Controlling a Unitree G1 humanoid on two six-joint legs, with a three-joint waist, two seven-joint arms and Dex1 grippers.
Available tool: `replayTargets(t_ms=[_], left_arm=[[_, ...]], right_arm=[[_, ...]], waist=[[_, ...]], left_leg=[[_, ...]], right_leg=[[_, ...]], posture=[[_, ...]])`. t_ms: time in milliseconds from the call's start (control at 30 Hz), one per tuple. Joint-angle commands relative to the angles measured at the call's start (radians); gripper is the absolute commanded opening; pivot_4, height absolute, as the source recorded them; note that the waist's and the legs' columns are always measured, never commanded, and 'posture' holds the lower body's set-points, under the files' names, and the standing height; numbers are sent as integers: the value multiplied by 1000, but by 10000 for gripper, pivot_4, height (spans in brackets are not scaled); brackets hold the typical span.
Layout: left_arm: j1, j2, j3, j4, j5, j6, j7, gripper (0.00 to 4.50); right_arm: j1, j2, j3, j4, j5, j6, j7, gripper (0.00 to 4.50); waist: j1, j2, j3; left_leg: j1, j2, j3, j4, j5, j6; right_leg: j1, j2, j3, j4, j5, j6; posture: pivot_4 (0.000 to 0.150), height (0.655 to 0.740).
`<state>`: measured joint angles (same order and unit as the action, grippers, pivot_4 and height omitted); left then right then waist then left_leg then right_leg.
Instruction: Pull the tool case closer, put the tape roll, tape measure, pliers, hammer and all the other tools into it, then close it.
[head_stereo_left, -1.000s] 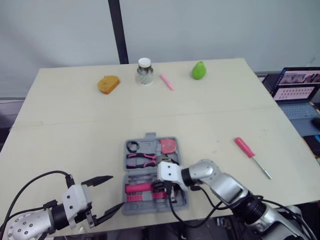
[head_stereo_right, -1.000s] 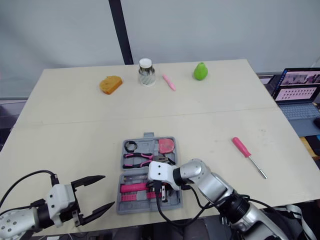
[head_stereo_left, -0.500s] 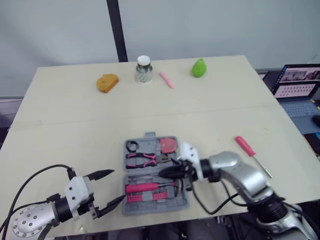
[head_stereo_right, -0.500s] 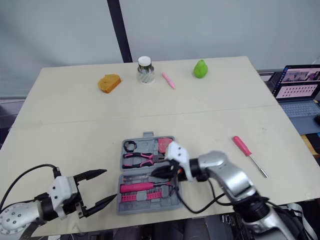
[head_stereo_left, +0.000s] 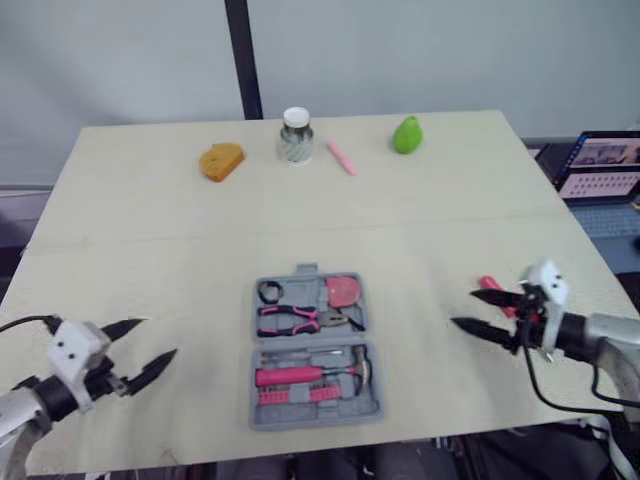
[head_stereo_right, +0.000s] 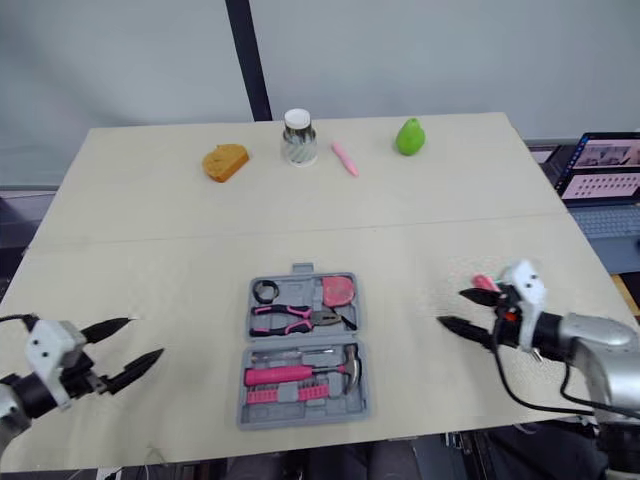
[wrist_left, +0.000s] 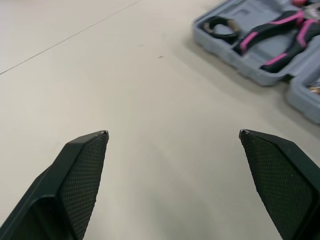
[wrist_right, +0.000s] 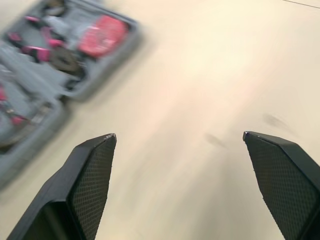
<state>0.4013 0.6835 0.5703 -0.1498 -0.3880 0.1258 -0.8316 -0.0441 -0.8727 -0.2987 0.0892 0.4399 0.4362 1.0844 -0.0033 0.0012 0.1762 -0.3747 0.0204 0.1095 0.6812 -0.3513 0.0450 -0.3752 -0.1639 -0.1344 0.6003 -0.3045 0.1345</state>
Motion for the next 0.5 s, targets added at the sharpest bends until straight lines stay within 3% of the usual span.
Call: replayTargets(t_ms=[33, 333, 500], left_arm=[[26, 17, 86, 57, -6, -37, -7, 45000], [32, 42, 169, 179, -3, -84, -12, 45000], [40, 47, 184, 208, -3, -101, -17, 45000]], right_arm=[[-4, -65, -118, 183, -2, -66, 30, 44139], [-34, -133, -149, 527, -63, -237, 45, 44139], [-75, -144, -135, 616, -86, -292, 54, 44139]], waist=[[-1, 0, 0], [-4, 0, 1], [-15, 5, 4]], left_leg=[[0, 0, 1, 0, 0, 0], [4, 7, 7, 0, -2, -4], [4, 8, 8, 0, -5, -9]], right_leg=[[0, 0, 0, 0, 0, 0], [-2, -3, 1, -5, 0, -1], [-3, -3, 2, -5, 0, -2]], posture=[[1500, 7400], [1500, 7400], [1500, 7400]])
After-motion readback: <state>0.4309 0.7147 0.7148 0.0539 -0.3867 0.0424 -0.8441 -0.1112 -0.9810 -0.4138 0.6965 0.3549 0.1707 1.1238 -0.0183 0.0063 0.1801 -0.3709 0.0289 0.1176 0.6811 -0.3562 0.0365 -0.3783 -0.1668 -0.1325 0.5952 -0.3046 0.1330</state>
